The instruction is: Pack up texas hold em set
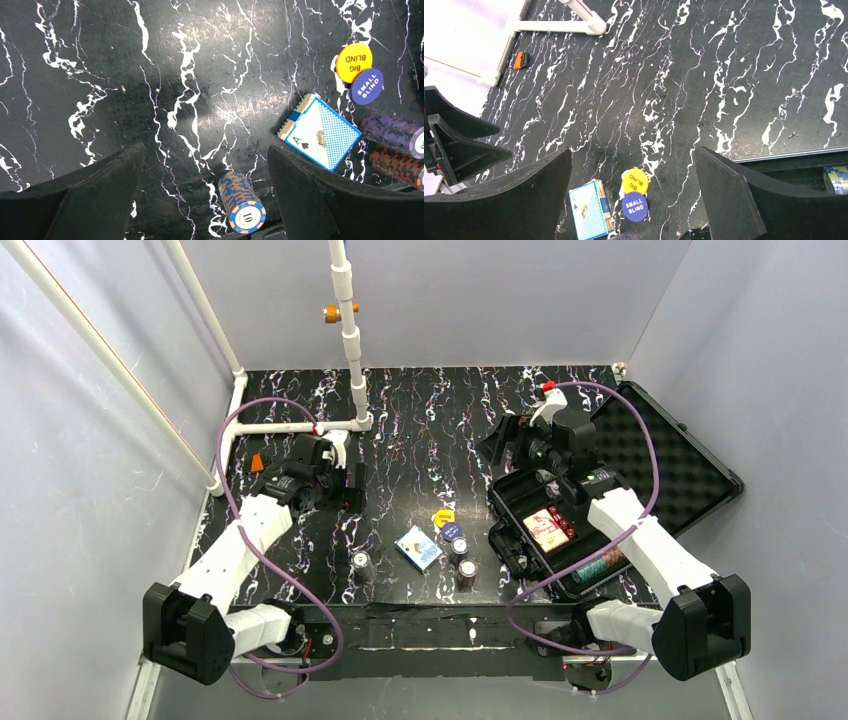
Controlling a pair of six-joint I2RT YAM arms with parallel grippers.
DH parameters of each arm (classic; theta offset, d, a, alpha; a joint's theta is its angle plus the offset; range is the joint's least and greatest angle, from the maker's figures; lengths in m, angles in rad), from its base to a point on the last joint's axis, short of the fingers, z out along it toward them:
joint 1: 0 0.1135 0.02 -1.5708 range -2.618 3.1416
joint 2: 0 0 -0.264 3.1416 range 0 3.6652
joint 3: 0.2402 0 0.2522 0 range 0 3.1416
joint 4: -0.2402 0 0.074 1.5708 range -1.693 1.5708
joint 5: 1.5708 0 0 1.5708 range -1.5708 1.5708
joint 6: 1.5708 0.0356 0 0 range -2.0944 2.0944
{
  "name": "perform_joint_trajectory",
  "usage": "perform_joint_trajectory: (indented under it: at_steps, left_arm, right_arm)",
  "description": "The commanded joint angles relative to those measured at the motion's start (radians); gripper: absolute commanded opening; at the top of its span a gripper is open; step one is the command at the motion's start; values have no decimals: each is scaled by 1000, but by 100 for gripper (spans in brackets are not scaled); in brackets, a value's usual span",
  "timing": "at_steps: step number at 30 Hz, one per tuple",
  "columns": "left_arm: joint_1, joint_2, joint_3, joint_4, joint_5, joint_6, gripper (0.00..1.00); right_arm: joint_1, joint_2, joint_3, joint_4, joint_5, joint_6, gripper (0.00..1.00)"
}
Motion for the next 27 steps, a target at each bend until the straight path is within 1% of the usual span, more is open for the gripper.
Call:
perform_joint_trajectory:
  at_steps: [1,10,16,20,21,25,27]
  left_arm:
    - [-24,10,39,-49,-8,15,91]
    - [-67,77,60,-83,-28,11,87]
    - [-88,115,72,-94,-17,16,83]
    - [-118,141,78,-120,-28,19,79]
    - [-132,144,81,-131,-54,17,78]
    - [-200,133,86,-185,-128,-62,78]
    - [-210,121,91,-234,-152,-120,78]
  right_arm:
    - [12,-2,55,-31,8,7,100]
    - [25,50,118,-153,24,7,100]
    - [26,90,109,-174,-46,28,100]
    - [27,132,110,-166,-115,49,100]
    - [27,144,115,-165,-130,50,100]
    - [30,179,141,-189,-159,43,100]
    - [31,189,151,-210,-158,33,100]
